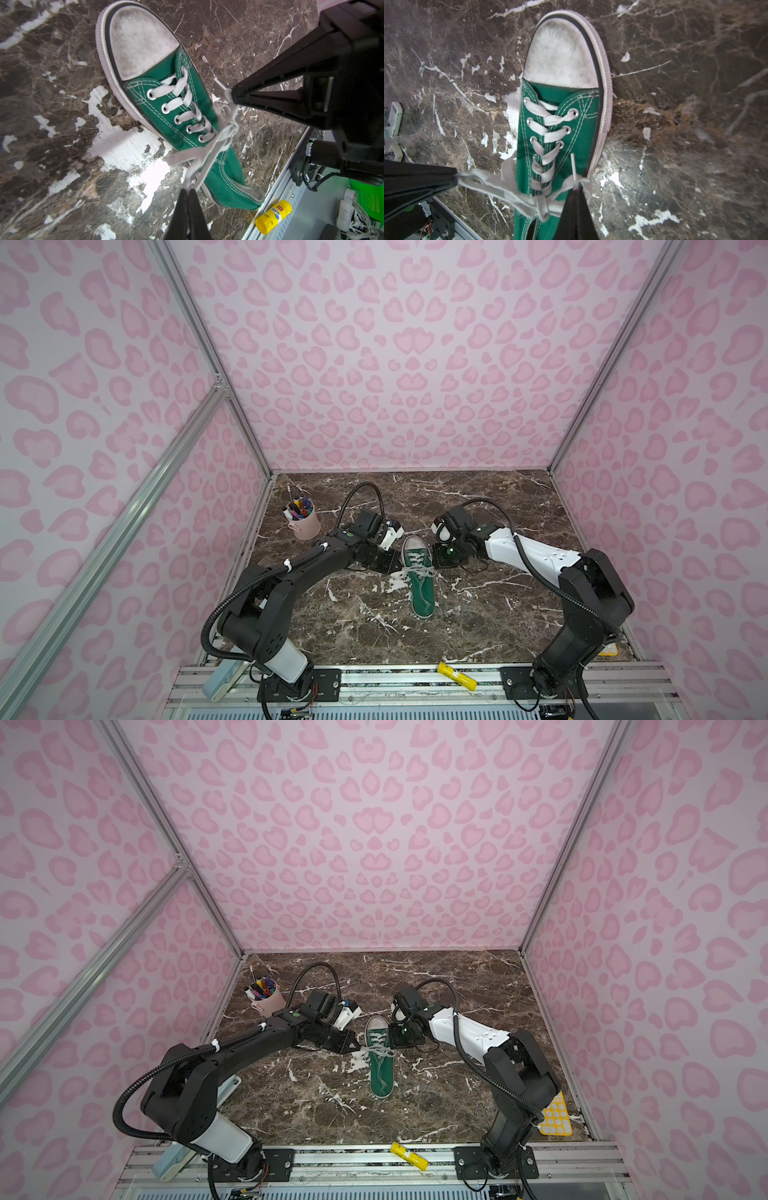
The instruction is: Tie the shoes
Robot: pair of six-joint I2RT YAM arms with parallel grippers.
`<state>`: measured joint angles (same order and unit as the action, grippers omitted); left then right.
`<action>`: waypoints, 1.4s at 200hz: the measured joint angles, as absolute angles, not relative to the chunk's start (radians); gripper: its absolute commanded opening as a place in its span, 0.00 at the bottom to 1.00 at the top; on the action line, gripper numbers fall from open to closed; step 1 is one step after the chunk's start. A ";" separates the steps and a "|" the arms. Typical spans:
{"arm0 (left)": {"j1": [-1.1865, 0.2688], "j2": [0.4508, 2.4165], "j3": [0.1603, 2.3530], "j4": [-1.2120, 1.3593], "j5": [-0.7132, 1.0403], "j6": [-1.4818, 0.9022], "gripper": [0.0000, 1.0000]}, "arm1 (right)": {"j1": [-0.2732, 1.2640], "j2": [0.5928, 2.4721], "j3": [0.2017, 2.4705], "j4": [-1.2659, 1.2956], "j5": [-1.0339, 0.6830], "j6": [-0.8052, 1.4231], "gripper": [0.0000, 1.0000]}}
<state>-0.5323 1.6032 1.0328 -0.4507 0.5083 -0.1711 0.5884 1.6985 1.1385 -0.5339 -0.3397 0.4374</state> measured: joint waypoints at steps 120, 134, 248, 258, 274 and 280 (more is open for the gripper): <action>-0.533 1.566 1.011 -0.431 0.580 -0.160 0.53 | 0.593 1.715 1.119 -0.499 -0.416 0.438 0.00; -0.533 1.558 1.008 -0.429 0.581 -0.166 0.57 | 0.593 1.715 1.119 -0.499 -0.418 0.438 0.00; -0.558 1.594 0.995 -0.386 0.573 -0.191 0.64 | 0.565 1.683 1.114 -0.519 -0.353 0.438 0.00; -0.559 1.596 0.994 -0.386 0.572 -0.192 0.64 | 0.562 1.682 1.113 -0.522 -0.345 0.437 0.00; -0.564 1.601 0.994 -0.386 0.571 -0.200 0.64 | 0.559 1.679 1.109 -0.524 -0.340 0.436 0.00; -0.565 1.603 0.994 -0.386 0.571 -0.200 0.64 | 0.556 1.679 1.108 -0.529 -0.338 0.434 0.00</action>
